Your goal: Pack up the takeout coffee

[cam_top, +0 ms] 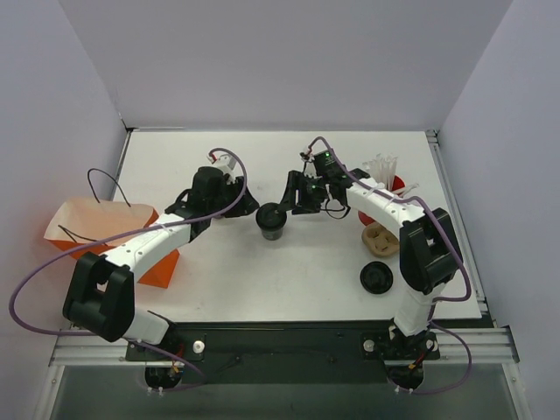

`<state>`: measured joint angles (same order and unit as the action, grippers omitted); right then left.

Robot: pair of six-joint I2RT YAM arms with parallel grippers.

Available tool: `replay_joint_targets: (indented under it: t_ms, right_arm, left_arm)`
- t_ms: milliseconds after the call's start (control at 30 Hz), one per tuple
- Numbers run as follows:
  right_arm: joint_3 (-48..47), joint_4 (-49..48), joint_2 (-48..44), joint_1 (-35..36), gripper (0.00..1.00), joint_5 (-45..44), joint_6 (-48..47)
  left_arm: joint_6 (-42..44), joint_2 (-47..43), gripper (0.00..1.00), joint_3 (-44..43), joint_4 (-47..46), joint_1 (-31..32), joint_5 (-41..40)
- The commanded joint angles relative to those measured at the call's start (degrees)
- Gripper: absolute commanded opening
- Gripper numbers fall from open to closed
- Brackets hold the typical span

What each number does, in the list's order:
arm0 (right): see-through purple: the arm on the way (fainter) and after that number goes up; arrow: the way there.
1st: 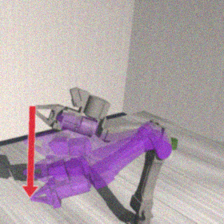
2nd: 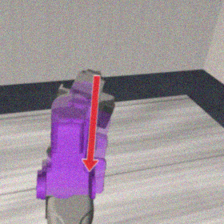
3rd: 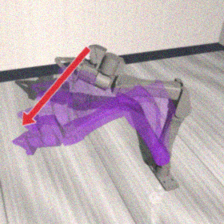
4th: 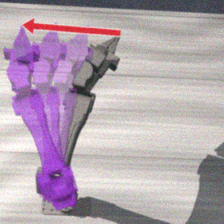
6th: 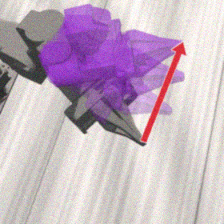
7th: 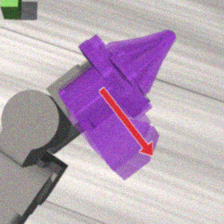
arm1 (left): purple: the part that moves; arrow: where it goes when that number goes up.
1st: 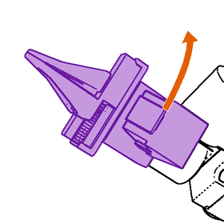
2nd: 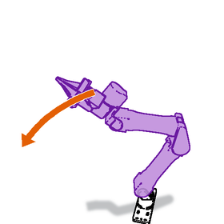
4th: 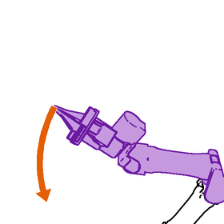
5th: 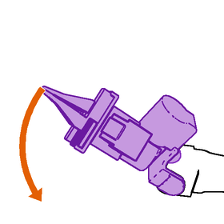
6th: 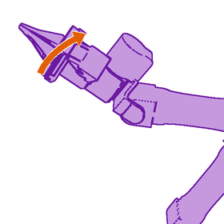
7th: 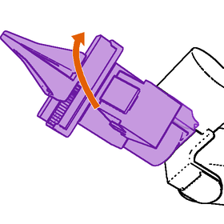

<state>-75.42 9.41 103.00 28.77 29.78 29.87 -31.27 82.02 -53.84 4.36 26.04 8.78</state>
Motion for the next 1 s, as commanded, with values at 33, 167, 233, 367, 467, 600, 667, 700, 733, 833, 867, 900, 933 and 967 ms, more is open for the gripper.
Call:
replay_joint_targets:
  t_ms: [33, 167, 233, 367, 467, 600, 667, 700, 733, 833, 867, 900, 933, 967]
  right_arm:
    - [0.6, 1.0, -3.2, -0.9, 0.47, 0.5, -0.2]
    - [1.1, 0.3, -2.5, -1.1, 0.47, 1.5, -0.3]
    - [1.8, -0.5, -2.5, -1.2, 0.47, 1.7, -0.2]
    - [2.6, -1.2, -2.7, -1.4, 0.46, 2.1, -0.2]
    - [2.8, -1.5, -2.5, -1.4, 0.45, 2.2, -0.4]
    - [3.3, -1.7, -2.4, -1.6, 0.45, 2.7, -0.5]
    - [3.5, -2.0, -2.9, -1.6, 0.45, 2.9, -0.4]
    - [3.6, -2.0, -3.0, -1.8, 0.45, 2.9, -0.4]
    - [3.6, -2.0, -3.1, -1.9, 0.45, 2.8, -0.5]
    - [3.7, -2.0, -3.2, -2.2, 0.45, 3.2, -0.5]
    - [3.9, -2.1, -3.2, -2.2, 0.45, 3.2, -0.6]
    - [4.0, -2.1, -3.3, -2.3, 0.45, 3.2, -0.6]
    - [4.4, -2.2, -3.5, -2.4, 0.45, 3.4, -0.5]
    - [4.7, -3.0, -3.9, -2.5, 0.45, 3.7, -0.2]
  left_arm:
    - [1.5, 1.7, 0.52, -1.7, -3.5, 0.8, 4.1]
    - [2.4, 3.1, 0.52, -2.0, -3.5, 1.8, 5.3]
    - [2.8, 3.5, 0.53, -1.6, -5.6, 2.2, 5.9]
    - [2.9, 4.2, 0.57, -0.5, -6.6, 2.2, 7.0]
    - [3.1, 5.1, 0.6, -0.1, -6.7, 2.3, 7.0]
    - [3.5, 6.8, 0.61, -0.2, -6.3, 2.4, 6.2]
    - [3.6, 8.1, 0.61, -0.4, -5.9, 2.3, 5.9]
    - [3.7, 8.5, 0.61, -0.4, -5.8, 2.3, 5.8]
    - [3.7, 9.2, 0.6, -0.3, -5.7, 2.3, 5.6]
    - [3.8, 9.8, 0.59, 0.1, -5.8, 2.6, 5.2]
    - [3.8, 10.0, 0.59, 0.3, -5.8, 2.7, 4.8]
    - [3.8, 10.0, 0.58, 0.4, -5.8, 2.8, 4.4]
    - [3.8, 10.0, 0.58, 0.6, -5.8, 3.0, 4.1]
    - [3.8, 10.0, 0.58, 1.1, -5.9, 3.1, 4.0]
